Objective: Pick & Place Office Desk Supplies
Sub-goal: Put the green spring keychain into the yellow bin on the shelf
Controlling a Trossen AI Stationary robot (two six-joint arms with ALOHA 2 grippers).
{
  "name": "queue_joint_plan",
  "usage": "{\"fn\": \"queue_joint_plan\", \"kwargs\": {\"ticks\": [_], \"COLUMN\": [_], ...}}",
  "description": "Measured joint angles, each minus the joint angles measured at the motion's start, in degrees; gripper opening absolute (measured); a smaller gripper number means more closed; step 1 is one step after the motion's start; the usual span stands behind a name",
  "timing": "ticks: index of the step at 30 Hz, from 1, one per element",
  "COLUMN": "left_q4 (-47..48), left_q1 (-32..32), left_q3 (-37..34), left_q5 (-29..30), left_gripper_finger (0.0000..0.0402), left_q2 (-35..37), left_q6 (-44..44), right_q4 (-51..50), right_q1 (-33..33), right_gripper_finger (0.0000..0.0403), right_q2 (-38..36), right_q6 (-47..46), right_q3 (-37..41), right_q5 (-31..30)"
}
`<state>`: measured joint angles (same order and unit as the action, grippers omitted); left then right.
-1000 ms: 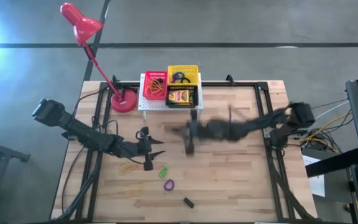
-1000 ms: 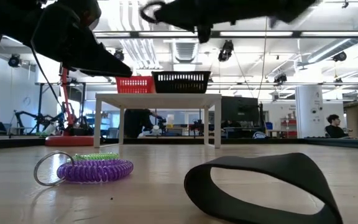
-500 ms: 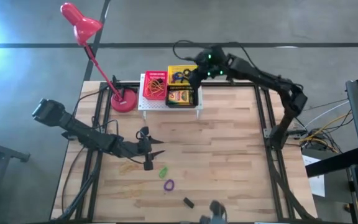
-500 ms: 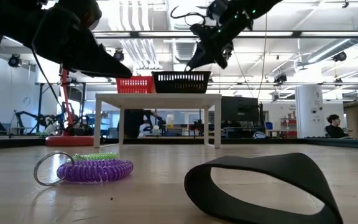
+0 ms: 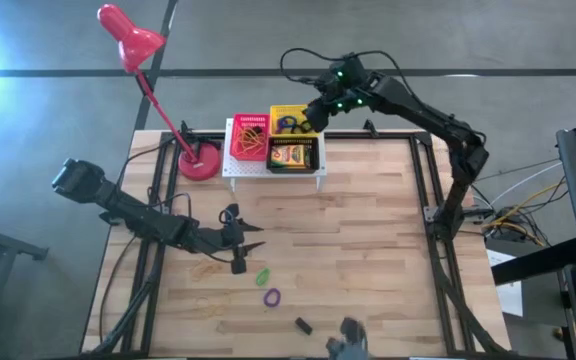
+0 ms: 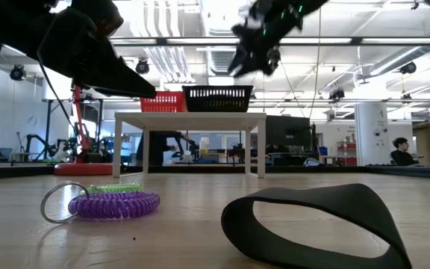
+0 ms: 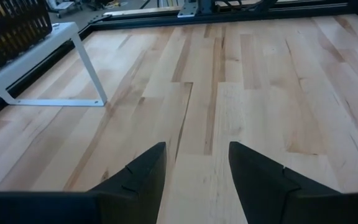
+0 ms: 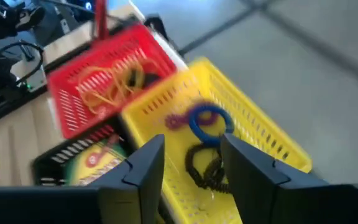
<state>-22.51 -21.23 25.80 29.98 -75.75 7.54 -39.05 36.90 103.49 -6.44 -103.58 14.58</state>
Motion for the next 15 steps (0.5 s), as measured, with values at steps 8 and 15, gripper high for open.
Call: {"fn": "queue_joint_plan", "kwargs": {"ticks": [8,15], "left_q4": [0.46,6.26], "left_q1": [-0.06,-0.52], "left_q3": [0.0,-0.01], "left_q5": [-0.48,-7.74], "left_gripper_finger": [0.0177,0.0177], "left_q2": [0.0,0.0], "left_q6": [1.45,1.63], "right_q4": [2.58,25.51], "right_q1": [-23.19,-50.41], "right_gripper_finger": [0.0137,0.0122], "right_q2": [-12.15,-18.31], "right_q6": [9.45,1.68], "right_q3": [14.54,40.24], "right_q5": [-16.5,-34.96]}}
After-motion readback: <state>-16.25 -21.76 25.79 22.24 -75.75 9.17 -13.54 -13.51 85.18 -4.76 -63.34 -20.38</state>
